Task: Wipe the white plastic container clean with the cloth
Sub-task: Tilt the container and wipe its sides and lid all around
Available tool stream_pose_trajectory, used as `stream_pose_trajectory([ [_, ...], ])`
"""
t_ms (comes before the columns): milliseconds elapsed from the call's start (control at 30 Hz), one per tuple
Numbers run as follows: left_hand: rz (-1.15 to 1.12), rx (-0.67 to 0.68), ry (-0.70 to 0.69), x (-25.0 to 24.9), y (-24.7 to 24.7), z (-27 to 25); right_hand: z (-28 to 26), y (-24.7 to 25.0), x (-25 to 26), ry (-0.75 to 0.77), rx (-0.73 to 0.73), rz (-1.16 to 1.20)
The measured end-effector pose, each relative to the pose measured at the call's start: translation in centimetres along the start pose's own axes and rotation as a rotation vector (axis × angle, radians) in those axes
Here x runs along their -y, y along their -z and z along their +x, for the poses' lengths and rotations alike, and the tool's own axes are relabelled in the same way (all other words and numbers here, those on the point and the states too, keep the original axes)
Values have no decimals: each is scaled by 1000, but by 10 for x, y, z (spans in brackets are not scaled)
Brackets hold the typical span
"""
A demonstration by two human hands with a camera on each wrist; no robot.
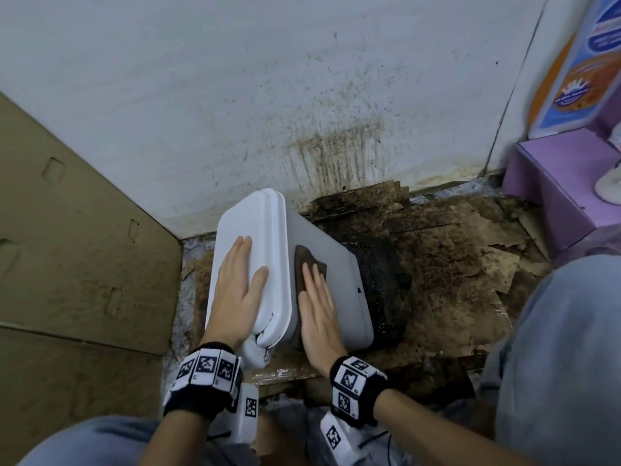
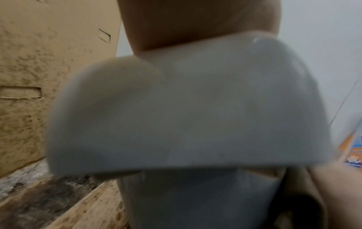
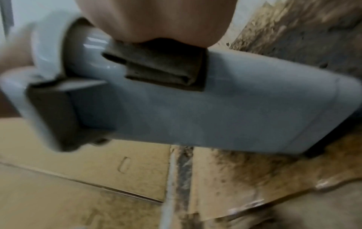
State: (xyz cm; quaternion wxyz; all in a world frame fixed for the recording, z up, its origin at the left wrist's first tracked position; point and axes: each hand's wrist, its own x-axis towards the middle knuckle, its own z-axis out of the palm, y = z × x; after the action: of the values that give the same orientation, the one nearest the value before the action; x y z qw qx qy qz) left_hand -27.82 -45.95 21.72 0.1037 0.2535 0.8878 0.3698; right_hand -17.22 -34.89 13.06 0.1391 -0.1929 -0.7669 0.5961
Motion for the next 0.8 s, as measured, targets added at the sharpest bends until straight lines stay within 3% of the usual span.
stream_pose_trajectory([
  [100, 3, -1, -10, -3, -1, -1, -2, 11, -16, 41, 13, -36],
  [167, 6, 1, -10, -3, -2, -1, 0, 14, -35, -10, 6, -15],
  [300, 7, 8, -7, -4, -3, -1, 4, 17, -79, -215, -18, -30],
  [400, 7, 7, -10, -6, -4, -1, 6, 28, -85, -438, -27, 80],
  [467, 7, 2, -14, -6, -5, 0, 9, 32, -79, -512, -31, 117],
  [667, 5, 1, 0, -3, -2, -1, 10, 25, -48, -476, -7, 91],
  [800, 20, -6, -3, -2, -3, 1, 6, 19, -24, -380, -45, 211],
])
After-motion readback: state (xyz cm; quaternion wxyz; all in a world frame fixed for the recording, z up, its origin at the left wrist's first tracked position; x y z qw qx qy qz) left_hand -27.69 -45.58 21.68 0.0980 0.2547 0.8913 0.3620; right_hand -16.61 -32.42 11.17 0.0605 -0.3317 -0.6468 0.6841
